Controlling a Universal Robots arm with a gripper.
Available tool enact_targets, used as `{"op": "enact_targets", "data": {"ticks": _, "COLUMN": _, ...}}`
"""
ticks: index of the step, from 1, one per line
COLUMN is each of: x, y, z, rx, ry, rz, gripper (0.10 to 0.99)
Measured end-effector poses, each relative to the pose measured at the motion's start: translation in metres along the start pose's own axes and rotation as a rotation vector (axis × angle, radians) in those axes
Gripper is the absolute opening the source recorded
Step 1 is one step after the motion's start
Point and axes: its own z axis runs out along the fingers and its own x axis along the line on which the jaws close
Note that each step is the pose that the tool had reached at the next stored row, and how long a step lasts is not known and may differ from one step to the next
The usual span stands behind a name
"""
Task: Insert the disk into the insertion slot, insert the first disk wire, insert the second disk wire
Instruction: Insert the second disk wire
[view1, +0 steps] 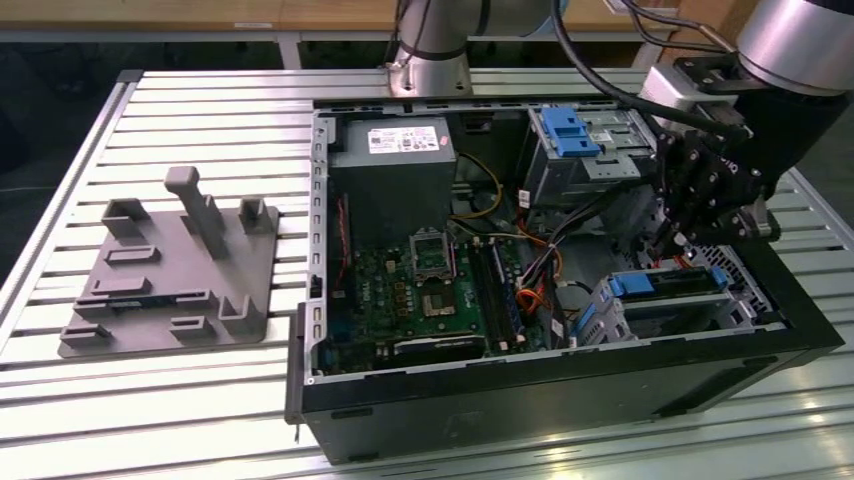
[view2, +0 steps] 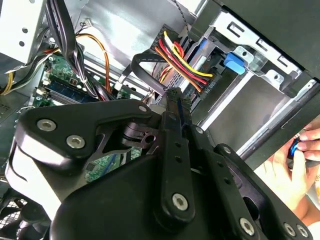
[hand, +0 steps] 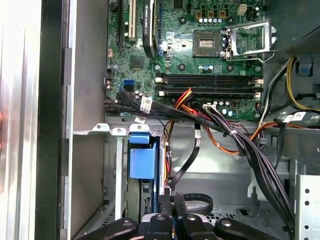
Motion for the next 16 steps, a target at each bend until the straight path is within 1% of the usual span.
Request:
{"op": "enact_targets", "data": {"ticks": 3, "x": 0.0055, "y": 0.0001, "z": 0.0003, "rx": 0.000, "ry": -0.0044, "rz": 0.000, "gripper": 0.145}}
{"op": "enact_targets", "data": {"ticks": 8, "x": 0.0142, "y": 0.0002, "z": 0.0008, "rx": 0.000, "ry": -0.0066, "rz": 0.001, "gripper": 0.145}}
{"op": "enact_targets", "data": {"ticks": 16, "x": 0.0157, "y": 0.0002, "z": 0.0011, "rx": 0.000, "ry": -0.0070, "rz": 0.001, "gripper": 0.145}}
